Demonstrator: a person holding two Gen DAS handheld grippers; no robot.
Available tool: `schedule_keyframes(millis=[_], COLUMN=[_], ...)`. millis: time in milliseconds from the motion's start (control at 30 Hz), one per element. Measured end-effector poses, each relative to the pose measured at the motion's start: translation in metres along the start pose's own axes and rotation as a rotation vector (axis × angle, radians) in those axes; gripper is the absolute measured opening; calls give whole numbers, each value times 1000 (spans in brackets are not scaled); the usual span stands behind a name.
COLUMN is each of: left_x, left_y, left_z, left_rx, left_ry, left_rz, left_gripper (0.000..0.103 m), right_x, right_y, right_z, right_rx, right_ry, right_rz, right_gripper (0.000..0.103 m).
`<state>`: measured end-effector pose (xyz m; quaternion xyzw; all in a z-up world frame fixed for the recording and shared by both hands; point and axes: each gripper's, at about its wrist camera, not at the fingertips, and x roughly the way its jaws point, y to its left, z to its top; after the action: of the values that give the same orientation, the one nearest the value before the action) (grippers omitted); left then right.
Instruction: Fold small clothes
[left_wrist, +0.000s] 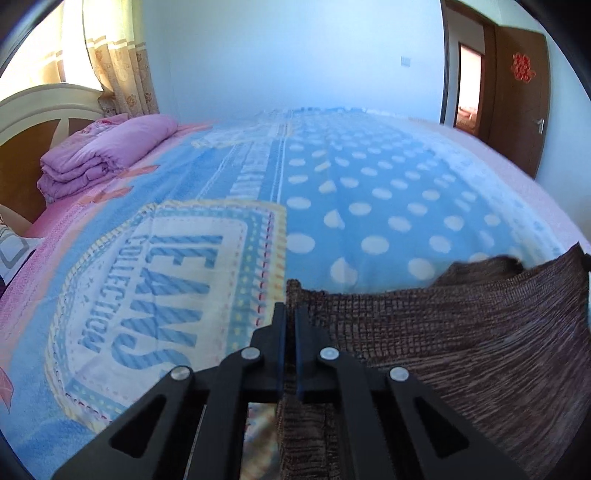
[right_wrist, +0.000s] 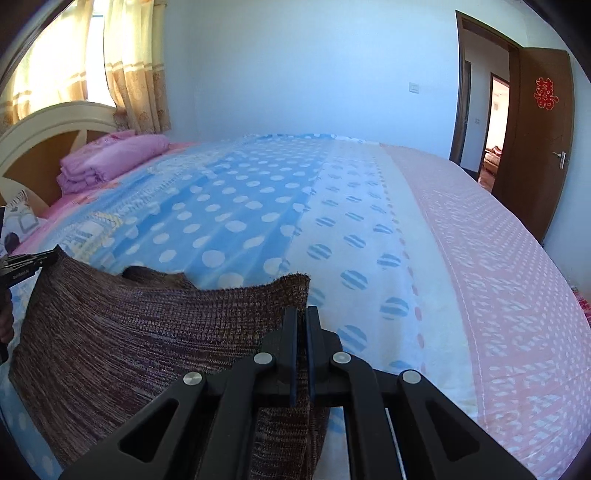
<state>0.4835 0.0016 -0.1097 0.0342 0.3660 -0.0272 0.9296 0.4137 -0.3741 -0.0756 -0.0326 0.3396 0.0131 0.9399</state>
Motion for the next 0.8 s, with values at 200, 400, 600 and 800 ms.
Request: schedule_keyframes(millis=[200, 400, 600, 800], left_x=[8, -75, -108, -111], left_y=[-5, -9, -29, -15], left_z=[-13, -38, -104, -134], left_rx=[9, 83, 193, 109], left_ry=[60, -76, -7, 58], left_rz=[77, 34, -7, -34], left_gripper=[29, 55, 66, 67], right_x=[28, -52, -89, -104], right_y=[-2, -6, 6, 0], right_z=[-21, -35, -85, -122], right_rx=[16, 62, 43, 94], right_ry=[132, 33, 114, 160], right_rz=[-28, 91, 175, 196], right_gripper=[19, 38, 38, 38])
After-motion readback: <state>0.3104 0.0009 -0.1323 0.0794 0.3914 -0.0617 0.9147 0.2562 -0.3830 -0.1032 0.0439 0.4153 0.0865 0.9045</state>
